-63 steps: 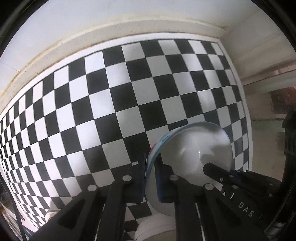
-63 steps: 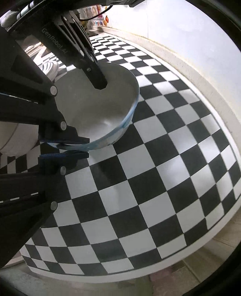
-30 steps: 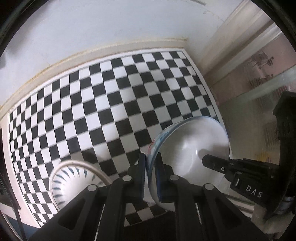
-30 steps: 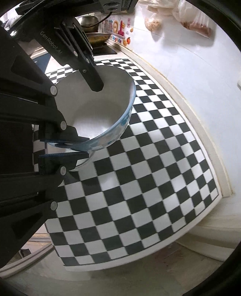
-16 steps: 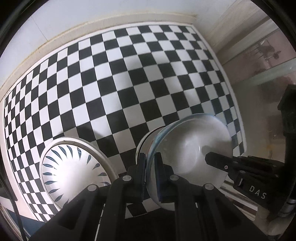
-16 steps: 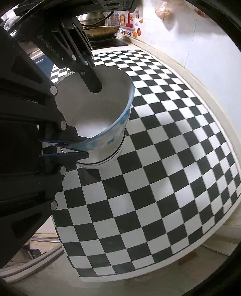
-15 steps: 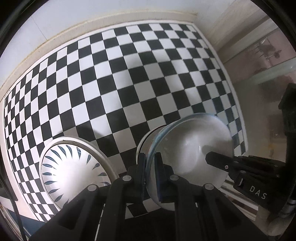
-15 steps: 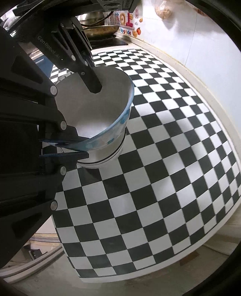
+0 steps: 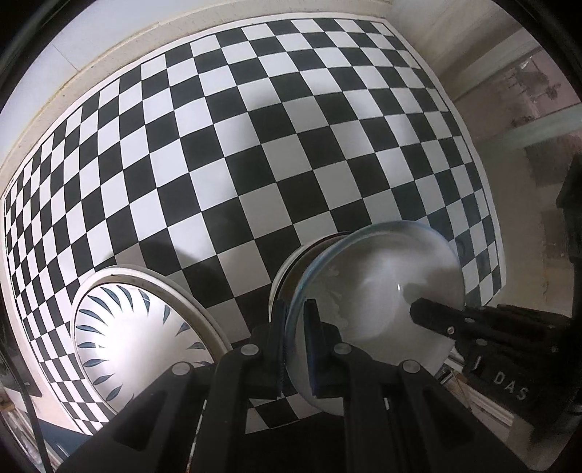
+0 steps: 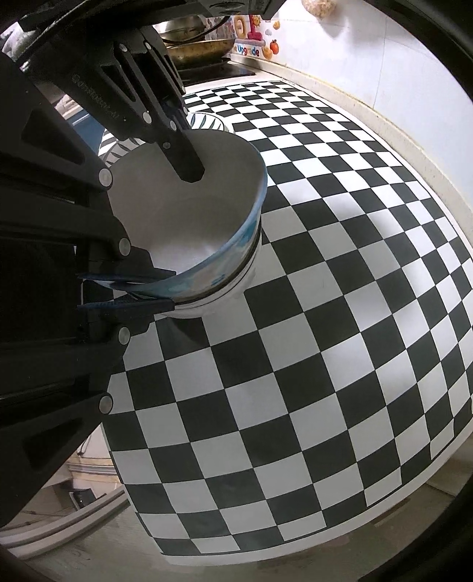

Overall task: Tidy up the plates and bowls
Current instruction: 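Lift the three-bowl stack with both tools toward the plate stack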

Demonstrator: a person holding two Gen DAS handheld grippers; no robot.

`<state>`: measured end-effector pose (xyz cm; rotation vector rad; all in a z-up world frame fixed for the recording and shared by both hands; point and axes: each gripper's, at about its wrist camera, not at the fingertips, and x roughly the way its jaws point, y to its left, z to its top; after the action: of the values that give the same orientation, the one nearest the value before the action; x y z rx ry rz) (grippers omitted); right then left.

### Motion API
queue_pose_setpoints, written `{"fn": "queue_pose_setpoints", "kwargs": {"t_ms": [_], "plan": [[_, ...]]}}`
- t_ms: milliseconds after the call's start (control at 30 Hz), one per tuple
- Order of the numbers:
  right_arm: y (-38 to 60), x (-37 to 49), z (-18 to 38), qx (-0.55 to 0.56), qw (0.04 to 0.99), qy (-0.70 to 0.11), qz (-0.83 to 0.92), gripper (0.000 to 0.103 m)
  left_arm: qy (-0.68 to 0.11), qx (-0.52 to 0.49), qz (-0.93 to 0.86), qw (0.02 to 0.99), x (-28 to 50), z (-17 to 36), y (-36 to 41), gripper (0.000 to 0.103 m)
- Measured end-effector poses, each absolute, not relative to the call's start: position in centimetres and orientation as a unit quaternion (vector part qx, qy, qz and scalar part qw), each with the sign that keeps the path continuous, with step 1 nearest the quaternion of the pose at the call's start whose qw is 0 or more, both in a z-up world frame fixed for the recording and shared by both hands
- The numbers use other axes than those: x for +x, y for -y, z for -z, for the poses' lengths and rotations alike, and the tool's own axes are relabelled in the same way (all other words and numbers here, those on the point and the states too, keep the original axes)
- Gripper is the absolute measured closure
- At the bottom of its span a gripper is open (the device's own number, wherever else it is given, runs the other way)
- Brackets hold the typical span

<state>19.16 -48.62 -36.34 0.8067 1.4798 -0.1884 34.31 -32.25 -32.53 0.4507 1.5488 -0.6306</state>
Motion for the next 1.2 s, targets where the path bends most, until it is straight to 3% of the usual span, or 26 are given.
{"fn": "queue_pose_setpoints", "kwargs": {"t_ms": [1067, 1133, 1200], "plan": [[47.6, 22.1, 36.9, 0.313, 0.647, -0.691, 0.073, 0.089, -0.694, 0.200, 0.253, 0.643, 34.1, 33.1, 32.2, 0.094], [47.6, 22.2, 36.9, 0.313, 0.647, -0.691, 0.071, 0.087, -0.694, 0.204, 0.250, 0.644, 34.0, 33.1, 32.3, 0.094], [47.5, 22.2, 36.9, 0.316, 0.647, -0.690, 0.067, 0.077, -0.694, 0.205, 0.243, 0.646, 34.1, 33.1, 32.3, 0.089]]}}
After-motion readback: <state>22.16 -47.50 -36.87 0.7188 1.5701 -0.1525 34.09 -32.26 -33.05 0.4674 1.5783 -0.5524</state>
